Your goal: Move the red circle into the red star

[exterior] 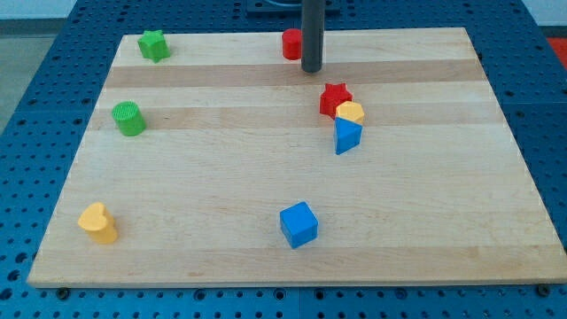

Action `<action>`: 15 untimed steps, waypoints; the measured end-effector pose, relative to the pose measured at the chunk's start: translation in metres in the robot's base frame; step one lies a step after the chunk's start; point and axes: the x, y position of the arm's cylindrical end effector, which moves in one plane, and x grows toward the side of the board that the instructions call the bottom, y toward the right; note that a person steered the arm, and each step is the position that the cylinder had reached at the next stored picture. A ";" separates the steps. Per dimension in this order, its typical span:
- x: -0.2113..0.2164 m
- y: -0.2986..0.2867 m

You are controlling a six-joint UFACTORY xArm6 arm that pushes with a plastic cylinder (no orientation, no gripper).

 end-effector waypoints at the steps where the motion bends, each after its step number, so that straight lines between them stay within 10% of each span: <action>1: -0.006 0.000; 6: -0.088 0.015; 15: -0.046 -0.007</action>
